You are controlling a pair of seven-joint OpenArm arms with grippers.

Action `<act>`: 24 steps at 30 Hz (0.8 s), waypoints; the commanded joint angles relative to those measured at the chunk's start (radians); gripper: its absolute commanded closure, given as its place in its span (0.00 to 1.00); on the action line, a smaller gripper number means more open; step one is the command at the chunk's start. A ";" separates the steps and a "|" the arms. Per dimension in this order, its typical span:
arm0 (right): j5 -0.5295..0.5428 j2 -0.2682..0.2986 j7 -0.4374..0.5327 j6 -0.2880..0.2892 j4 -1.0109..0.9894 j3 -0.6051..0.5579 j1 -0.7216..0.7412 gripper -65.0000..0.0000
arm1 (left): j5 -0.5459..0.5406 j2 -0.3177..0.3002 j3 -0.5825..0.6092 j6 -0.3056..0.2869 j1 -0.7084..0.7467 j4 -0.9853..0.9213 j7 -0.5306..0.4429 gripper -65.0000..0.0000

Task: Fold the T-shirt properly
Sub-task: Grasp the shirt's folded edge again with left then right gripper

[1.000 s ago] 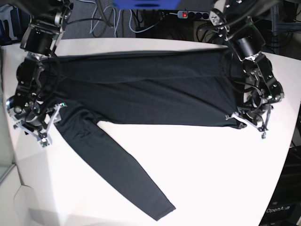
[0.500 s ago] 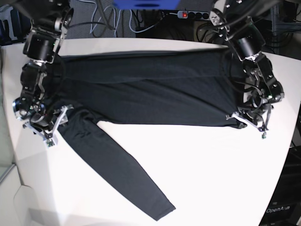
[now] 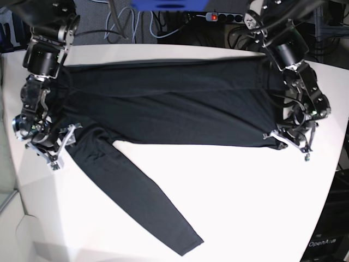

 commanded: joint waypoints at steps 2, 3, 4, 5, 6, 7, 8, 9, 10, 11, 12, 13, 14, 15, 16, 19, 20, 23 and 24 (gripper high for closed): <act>0.005 0.013 0.019 -0.007 0.017 0.003 0.025 0.43 | -0.015 -0.011 0.002 -0.001 -0.020 0.018 -0.017 1.00; 0.005 0.013 0.019 -0.007 0.017 0.003 0.024 0.43 | -0.015 -0.011 0.002 -0.001 -0.020 0.018 -0.017 1.00; 0.005 0.013 0.019 -0.007 0.017 0.003 0.022 0.43 | -0.015 -0.011 0.002 -0.001 -0.020 0.018 -0.017 1.00; 0.005 0.013 0.019 -0.007 0.017 0.003 0.019 0.43 | -0.015 -0.011 0.002 -0.001 -0.020 0.018 -0.017 1.00; 0.005 0.013 0.019 -0.007 0.015 0.003 0.017 0.43 | -0.015 -0.011 0.002 -0.001 -0.020 0.018 -0.017 1.00; 0.005 0.011 0.019 -0.007 0.011 0.003 0.017 0.43 | -0.015 -0.011 0.001 -0.001 -0.020 0.018 -0.017 1.00; 0.005 0.011 0.019 -0.007 -0.003 0.003 0.016 0.43 | -0.015 -0.011 0.001 -0.001 -0.020 0.018 -0.017 1.00; 0.005 0.011 0.019 -0.007 -0.020 0.003 0.017 0.43 | -0.015 -0.011 0.002 -0.001 -0.020 0.018 -0.017 1.00; 0.005 0.013 0.019 -0.007 -0.042 0.003 0.019 0.43 | -0.015 -0.011 0.002 -0.001 -0.020 0.018 -0.017 1.00; 0.005 0.013 0.019 -0.007 -0.062 0.003 0.021 0.43 | -0.015 -0.011 0.002 -0.001 -0.020 0.018 -0.017 1.00; 0.005 0.013 0.019 -0.007 -0.078 0.003 0.022 0.43 | -0.015 -0.011 0.001 -0.001 -0.020 0.018 -0.017 1.00; 0.005 0.014 0.019 -0.007 -0.088 0.003 0.022 0.43 | -0.015 -0.011 0.001 -0.001 -0.020 0.018 -0.017 1.00; 0.005 0.014 0.019 -0.007 -0.091 0.003 0.021 0.43 | -0.015 -0.012 0.001 -0.001 -0.020 0.018 -0.017 1.00; 0.005 0.011 0.019 -0.007 -0.091 0.003 0.017 0.43 | -0.015 -0.012 0.001 -0.001 -0.020 0.018 -0.017 1.00; 0.005 0.009 0.019 -0.007 -0.089 0.003 0.017 0.43 | -0.015 -0.012 -0.001 -0.001 -0.020 0.018 -0.017 1.00; 0.005 0.008 0.019 -0.007 -0.088 0.003 0.017 0.45 | -0.015 -0.012 -0.001 -0.001 -0.020 0.018 -0.017 1.00; 0.005 0.008 0.019 -0.007 -0.088 0.003 0.017 0.49 | -0.015 -0.012 0.001 -0.001 -0.020 0.018 -0.017 1.00; 0.005 0.008 0.018 -0.007 -0.088 0.003 0.017 0.67 | -0.015 -0.012 -0.001 -0.001 -0.020 0.019 -0.017 1.00; 0.005 0.008 0.018 -0.007 -0.088 0.003 0.017 0.74 | -0.015 -0.012 -0.001 -0.001 -0.020 0.019 -0.017 1.00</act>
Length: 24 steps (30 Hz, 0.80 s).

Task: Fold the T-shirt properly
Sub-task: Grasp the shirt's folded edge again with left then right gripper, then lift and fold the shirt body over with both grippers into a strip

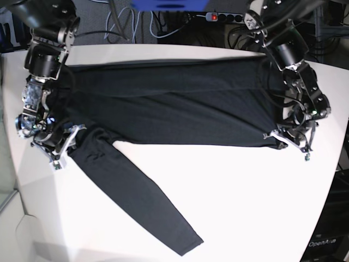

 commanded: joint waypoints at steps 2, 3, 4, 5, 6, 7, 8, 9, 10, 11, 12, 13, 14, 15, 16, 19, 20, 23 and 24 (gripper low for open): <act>-0.033 0.011 -0.038 -0.004 0.003 0.000 0.007 0.90 | -0.016 -0.012 0.000 -0.001 -0.020 0.019 -0.017 1.00; -0.033 0.011 -0.038 -0.004 0.003 -0.001 0.007 0.98 | -0.016 -0.012 0.000 -0.001 -0.020 0.019 -0.017 1.00; -0.033 0.011 -0.038 -0.004 0.003 -0.003 0.007 1.00 | -0.016 -0.012 0.002 -0.001 -0.020 0.019 -0.017 1.00; -0.033 0.011 -0.038 -0.004 0.003 -0.004 0.007 1.00 | -0.016 -0.012 0.003 -0.001 -0.020 0.019 -0.017 1.00; -0.033 0.011 -0.038 -0.004 0.005 -0.006 0.007 1.00 | -0.017 -0.012 0.003 -0.004 -0.020 0.019 -0.017 1.00; -0.033 0.011 -0.038 -0.004 0.005 -0.006 0.007 1.00 | -0.020 -0.011 0.003 -0.005 -0.020 0.019 -0.017 1.00; -0.033 0.011 -0.038 -0.004 0.006 -0.006 0.007 1.00 | -0.022 -0.011 0.003 -0.008 -0.020 0.021 -0.017 1.00; -0.033 0.013 -0.038 -0.004 0.006 -0.006 0.007 1.00 | -0.022 -0.009 0.003 -0.010 -0.020 0.022 -0.017 1.00; -0.033 0.014 -0.038 -0.004 0.011 -0.006 0.007 1.00 | -0.023 -0.009 0.003 -0.010 -0.020 0.033 -0.017 1.00; -0.033 0.016 -0.038 -0.004 0.031 -0.004 0.005 1.00 | -0.023 -0.004 0.003 -0.012 -0.020 0.056 -0.017 1.00; -0.033 0.014 -0.038 -0.004 0.055 -0.003 0.002 1.00 | -0.023 -0.003 0.003 -0.012 -0.014 0.077 -0.017 1.00; -0.033 0.011 -0.038 -0.004 0.087 -0.003 -0.016 1.00 | -0.025 -0.001 0.003 -0.012 0.000 0.100 -0.017 1.00; -0.033 0.011 -0.038 -0.004 0.123 -0.003 -0.030 1.00 | -0.025 0.002 0.003 -0.012 0.006 0.125 -0.017 1.00; -0.032 0.009 -0.038 -0.004 0.163 -0.004 -0.045 1.00 | -0.025 0.011 0.003 -0.012 0.009 0.151 -0.017 1.00; -0.032 0.002 -0.038 -0.004 0.196 -0.006 -0.058 1.00 | -0.025 0.022 0.003 -0.012 0.009 0.171 -0.016 1.00; -0.032 -0.023 -0.049 -0.004 0.285 -0.008 -0.087 1.00 | -0.025 0.031 0.003 -0.012 0.029 0.222 -0.007 1.00; -0.032 -0.024 -0.049 -0.004 0.311 -0.006 -0.101 1.00 | -0.025 0.036 0.003 -0.012 0.033 0.234 0.009 1.00; -0.032 -0.035 -0.049 -0.004 0.381 -0.006 -0.144 1.00 | -0.025 0.042 0.002 -0.012 0.047 0.272 0.061 1.00; -0.032 -0.044 -0.049 -0.004 0.400 -0.008 -0.153 1.00 | -0.025 0.042 0.002 -0.012 0.053 0.283 0.062 1.00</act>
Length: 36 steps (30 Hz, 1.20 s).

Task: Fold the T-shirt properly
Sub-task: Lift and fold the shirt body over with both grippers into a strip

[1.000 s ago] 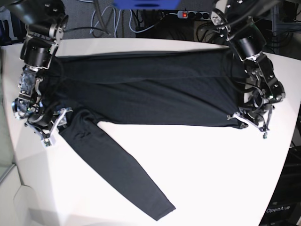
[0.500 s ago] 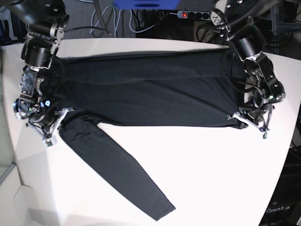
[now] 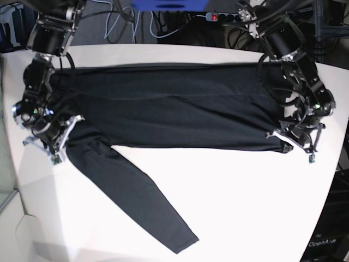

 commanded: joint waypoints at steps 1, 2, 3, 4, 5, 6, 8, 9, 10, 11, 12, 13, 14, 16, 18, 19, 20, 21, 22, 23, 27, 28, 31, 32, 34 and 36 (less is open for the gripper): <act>0.010 0.001 0.019 -0.004 0.036 0.000 0.009 1.00 | -0.014 -0.008 0.001 -0.004 -0.018 0.032 -0.018 1.00; 0.010 -0.001 0.019 -0.004 0.056 0.000 -0.001 1.00 | -0.014 -0.008 -0.001 -0.004 -0.010 0.040 -0.016 1.00; 0.010 -0.002 0.019 -0.004 0.076 0.002 -0.015 1.00 | -0.015 -0.008 -0.001 -0.005 -0.001 0.049 -0.016 1.00; 0.010 -0.002 0.019 -0.004 0.096 0.005 -0.029 1.00 | -0.015 -0.008 -0.001 -0.005 0.007 0.061 -0.016 1.00; 0.010 -0.004 0.019 -0.004 0.118 0.005 -0.041 1.00 | -0.015 -0.002 -0.001 -0.005 0.016 0.072 -0.016 1.00; 0.010 -0.004 0.019 -0.004 0.138 0.005 -0.055 1.00 | -0.015 0.004 -0.002 -0.005 0.022 0.083 -0.016 1.00; 0.012 -0.004 0.019 -0.004 0.176 0.006 -0.087 1.00 | -0.015 0.006 -0.002 -0.005 0.047 0.110 -0.016 1.00; 0.012 -0.004 0.019 -0.004 0.194 0.006 -0.103 1.00 | -0.015 0.007 -0.002 -0.005 0.060 0.123 -0.016 1.00; 0.012 -0.005 0.019 -0.004 0.211 0.006 -0.117 1.00 | -0.015 0.017 -0.001 -0.005 0.071 0.135 -0.016 1.00; 0.012 -0.005 0.019 -0.004 0.227 0.006 -0.126 1.00 | -0.015 0.023 -0.001 -0.005 0.082 0.143 -0.016 1.00; 0.013 -0.005 0.019 -0.004 0.243 0.006 -0.135 1.00 | -0.015 0.027 -0.002 -0.005 0.091 0.156 -0.016 1.00; 0.013 -0.005 0.019 -0.004 0.262 0.006 -0.147 1.00 | -0.015 0.027 -0.002 -0.005 0.103 0.170 -0.016 1.00; 0.013 -0.005 0.019 -0.004 0.282 0.008 -0.158 1.00 | -0.015 0.029 -0.002 -0.005 0.117 0.181 -0.016 1.00; 0.013 -0.005 0.019 -0.004 0.312 0.008 -0.178 1.00 | -0.031 0.035 -0.004 -0.005 0.134 0.202 -0.016 1.00; 0.013 -0.005 0.019 -0.004 0.343 0.009 -0.195 1.00 | -0.069 0.034 -0.004 -0.005 0.157 0.222 -0.016 1.00; 0.013 -0.005 0.019 -0.004 0.358 0.009 -0.206 1.00 | -0.089 0.032 -0.004 -0.005 0.168 0.233 -0.015 1.00; 0.013 -0.005 0.019 -0.004 0.380 0.019 -0.221 1.00 | -0.110 0.029 -0.004 -0.005 0.178 0.250 -0.015 1.00; 0.013 -0.005 0.019 -0.004 0.397 0.026 -0.229 1.00 | -0.126 0.021 -0.004 -0.005 0.191 0.267 -0.015 1.00; 0.013 -0.005 0.019 -0.004 0.409 0.032 -0.238 1.00 | -0.141 0.018 -0.004 -0.005 0.202 0.282 -0.015 1.00; 0.013 -0.005 0.019 -0.004 0.418 0.038 -0.242 1.00 | -0.153 0.017 -0.004 -0.005 0.211 0.294 -0.015 1.00; 0.013 -0.016 0.025 -0.004 0.428 0.097 -0.265 1.00 | -0.190 0.017 -0.004 -0.005 0.254 0.325 -0.013 1.00; 0.013 -0.016 0.028 -0.004 0.426 0.109 -0.276 1.00 | -0.192 0.017 -0.004 -0.005 0.264 0.330 -0.013 1.00; 0.013 -0.016 0.031 -0.004 0.426 0.127 -0.305 1.00 | -0.206 0.018 -0.004 -0.005 0.290 0.331 -0.013 1.00; 0.013 -0.016 0.035 -0.004 0.426 0.127 -0.314 1.00 | -0.218 0.017 -0.004 -0.005 0.294 0.331 -0.013 1.00; 0.013 -0.016 0.060 -0.004 0.426 0.127 -0.337 1.00 | -0.235 0.015 -0.005 -0.005 0.314 0.331 -0.013 1.00; 0.013 -0.016 0.092 -0.004 0.426 0.127 -0.365 1.00 | -0.245 0.015 -0.005 -0.005 0.326 0.331 -0.013 1.00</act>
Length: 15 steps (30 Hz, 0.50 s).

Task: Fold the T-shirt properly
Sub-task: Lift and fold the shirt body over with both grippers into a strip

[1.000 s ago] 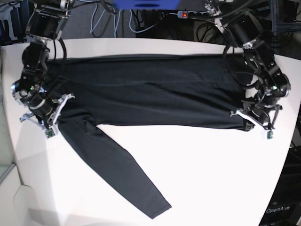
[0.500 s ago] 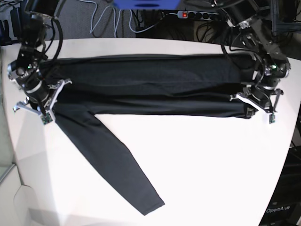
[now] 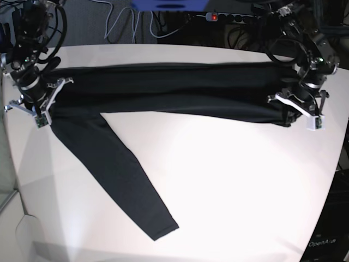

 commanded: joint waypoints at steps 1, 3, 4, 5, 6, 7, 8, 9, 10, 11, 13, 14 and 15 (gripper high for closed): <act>0.004 0.009 0.031 -0.008 0.017 0.007 -0.013 1.00 | -0.019 -0.009 -0.006 -0.005 0.003 0.020 -0.022 1.00; 0.004 0.009 0.057 -0.008 0.017 0.007 -0.039 1.00 | -0.019 -0.009 -0.020 -0.005 0.012 0.021 -0.022 1.00; 0.004 0.009 0.069 -0.008 0.017 0.007 -0.050 1.00 | -0.019 -0.009 -0.026 -0.005 0.012 0.025 -0.022 1.00; 0.004 0.009 0.081 -0.008 0.017 0.007 -0.062 1.00 | -0.019 -0.009 -0.028 -0.005 0.013 0.028 -0.022 1.00; 0.004 0.009 0.095 -0.008 0.017 0.007 -0.073 1.00 | -0.019 -0.009 -0.032 -0.005 0.018 0.031 -0.022 1.00; 0.004 0.009 0.106 -0.008 0.017 0.007 -0.082 1.00 | -0.019 -0.009 -0.032 -0.005 0.024 0.034 -0.022 1.00; 0.004 0.009 0.116 -0.008 0.017 0.007 -0.091 1.00 | -0.021 -0.009 -0.032 -0.005 0.032 0.043 -0.022 1.00; 0.004 0.009 0.127 -0.008 0.017 0.007 -0.101 1.00 | -0.021 -0.009 -0.032 -0.005 0.041 0.054 -0.022 1.00; 0.004 0.009 0.136 -0.008 0.017 0.007 -0.107 1.00 | -0.021 -0.009 -0.032 -0.005 0.047 0.063 -0.022 1.00; 0.004 0.009 0.143 -0.008 0.017 0.007 -0.113 1.00 | -0.021 -0.009 -0.032 -0.005 0.056 0.068 -0.022 1.00; 0.004 0.009 0.143 -0.008 0.017 0.008 -0.114 1.00 | -0.021 -0.009 -0.032 -0.005 0.058 0.069 -0.022 1.00; 0.004 0.009 0.143 -0.008 0.017 0.012 -0.114 1.00 | -0.019 -0.009 -0.032 -0.005 0.058 0.068 -0.022 1.00; 0.004 0.009 0.143 -0.008 0.017 0.024 -0.116 1.00 | -0.018 -0.010 -0.032 -0.005 0.058 0.064 -0.022 1.00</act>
